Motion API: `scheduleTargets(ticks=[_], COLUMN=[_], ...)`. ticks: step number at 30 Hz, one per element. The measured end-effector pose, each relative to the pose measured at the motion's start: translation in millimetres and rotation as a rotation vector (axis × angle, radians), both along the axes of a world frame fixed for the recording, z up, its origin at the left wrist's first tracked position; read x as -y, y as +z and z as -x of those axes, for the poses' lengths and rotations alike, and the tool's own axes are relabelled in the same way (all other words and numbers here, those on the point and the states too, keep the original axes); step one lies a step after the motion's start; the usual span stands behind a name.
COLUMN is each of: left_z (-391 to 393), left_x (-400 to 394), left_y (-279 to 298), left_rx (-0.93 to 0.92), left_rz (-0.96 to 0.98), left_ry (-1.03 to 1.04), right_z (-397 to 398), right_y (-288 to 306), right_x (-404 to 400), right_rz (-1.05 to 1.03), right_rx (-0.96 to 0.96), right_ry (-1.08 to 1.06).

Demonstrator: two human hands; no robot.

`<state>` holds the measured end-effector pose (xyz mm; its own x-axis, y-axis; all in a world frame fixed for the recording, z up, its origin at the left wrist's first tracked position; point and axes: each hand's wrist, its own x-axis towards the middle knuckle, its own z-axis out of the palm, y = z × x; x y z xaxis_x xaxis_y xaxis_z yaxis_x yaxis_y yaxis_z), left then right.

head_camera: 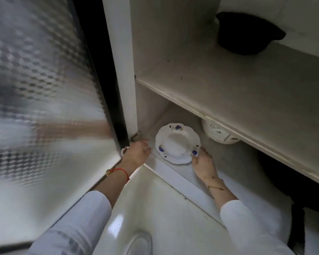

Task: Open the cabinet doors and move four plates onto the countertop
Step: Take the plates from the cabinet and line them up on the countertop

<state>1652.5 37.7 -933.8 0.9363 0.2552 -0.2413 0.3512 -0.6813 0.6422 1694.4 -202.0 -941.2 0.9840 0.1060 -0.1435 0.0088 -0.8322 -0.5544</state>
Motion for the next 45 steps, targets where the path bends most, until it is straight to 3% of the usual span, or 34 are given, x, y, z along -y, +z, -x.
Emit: scheduleTargets(ticks=[6, 15, 22, 27, 38, 45], left_z=[-29.7, -51.5, -43.1, -10.9, 69.2, 87.8], left_x=[4.7, 18.6, 26.2, 20.3, -8.7, -18.5], left_y=[-23.5, -43.1, -46.2, -41.6, 43.2, 98.1], left_rx=[0.021, -0.074, -0.072, -0.071, 0.121, 0.234], left_rz=[0.074, 0.049, 0.259, 0.211, 0.122, 0.115], left_ry=[0.055, -0.003, 0.120, 0.112, 0.164, 0.191], right_z=[-33.7, -48.0, -26.5, 3.7, 53.6, 58.5], right_y=[-29.3, -48.1, -50.0, -47.4, 31.2, 82.8], right_x=[8.7, 9.3, 8.6, 4.7, -19.0, -28.3], right_rz=[0.187, -0.107, -0.207, -0.216, -0.412, -0.422], right_rx=[0.029, -0.061, -0.059, -0.070, -0.008, 0.019], right_ry=[-0.057, -0.090, -0.152, -0.142, -0.060, 0.008])
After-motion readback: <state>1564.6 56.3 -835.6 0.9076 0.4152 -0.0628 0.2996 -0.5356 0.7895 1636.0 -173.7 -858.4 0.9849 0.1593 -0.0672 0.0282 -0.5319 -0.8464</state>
